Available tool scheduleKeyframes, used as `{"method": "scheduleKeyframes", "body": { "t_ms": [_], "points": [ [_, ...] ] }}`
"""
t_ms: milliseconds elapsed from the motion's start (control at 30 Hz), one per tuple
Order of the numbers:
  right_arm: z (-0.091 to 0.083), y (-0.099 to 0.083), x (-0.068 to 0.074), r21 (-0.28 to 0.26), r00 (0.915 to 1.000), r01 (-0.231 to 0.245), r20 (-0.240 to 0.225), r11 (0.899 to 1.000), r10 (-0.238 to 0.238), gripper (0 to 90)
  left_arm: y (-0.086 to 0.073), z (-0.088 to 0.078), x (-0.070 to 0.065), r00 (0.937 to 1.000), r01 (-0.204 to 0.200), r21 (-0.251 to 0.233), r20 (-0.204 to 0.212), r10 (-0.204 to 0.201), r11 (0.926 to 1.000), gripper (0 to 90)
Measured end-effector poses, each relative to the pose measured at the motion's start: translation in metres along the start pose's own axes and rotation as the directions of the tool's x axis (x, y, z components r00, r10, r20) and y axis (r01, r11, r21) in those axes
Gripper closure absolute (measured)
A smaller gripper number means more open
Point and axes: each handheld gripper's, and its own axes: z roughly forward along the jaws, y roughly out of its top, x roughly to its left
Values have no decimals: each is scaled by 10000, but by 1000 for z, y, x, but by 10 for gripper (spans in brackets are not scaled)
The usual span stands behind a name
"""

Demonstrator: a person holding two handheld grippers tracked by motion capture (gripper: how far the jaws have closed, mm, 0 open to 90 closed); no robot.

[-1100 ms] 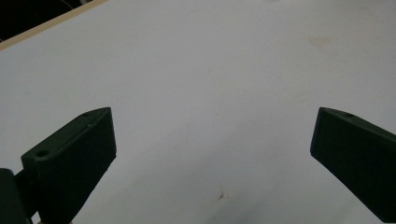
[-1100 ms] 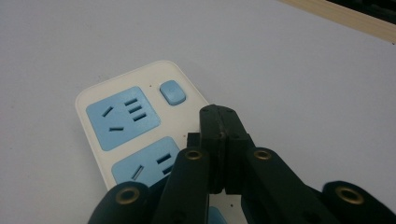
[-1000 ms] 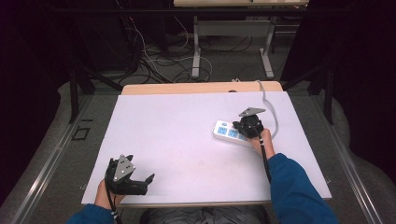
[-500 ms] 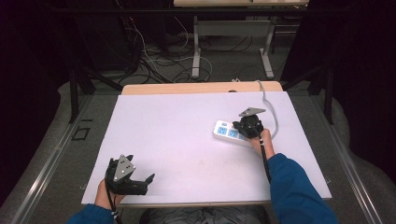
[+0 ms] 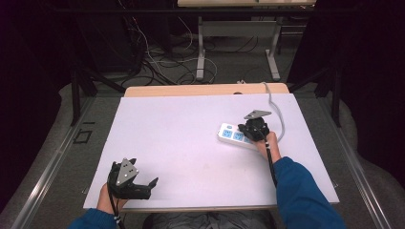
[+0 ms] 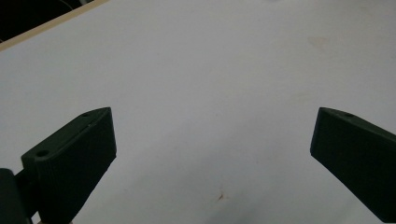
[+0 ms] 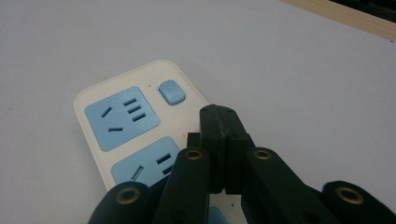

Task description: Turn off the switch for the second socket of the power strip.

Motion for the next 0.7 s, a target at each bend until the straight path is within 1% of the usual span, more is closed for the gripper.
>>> {"method": "scheduleKeyframes", "body": {
  "t_ms": [233,267,400,467,667,700],
  "points": [
    [0,0,0,63,10000,-5,17,10000,5,900,0,0,0,10000,-30,3,10,30,10000,1],
    [0,0,0,-5,10000,-13,13,10000,13,900,0,0,0,10000,-30,3,8,30,10000,1],
    [0,1,1,68,9999,-134,36,9999,133,900,0,0,0,10000,-4,-1,6,4,10000,1],
    [0,0,1,43,10000,-56,52,10000,56,900,0,0,0,10000,-4,2,6,4,10000,1],
    [0,0,0,39,10000,-35,25,10000,35,900,0,0,0,10000,-30,2,6,30,10000,1],
    [-1,1,0,44,9999,-101,-2,9999,101,900,0,0,-1,10000,32,2,53,-32,10000,1]
  ]
}}
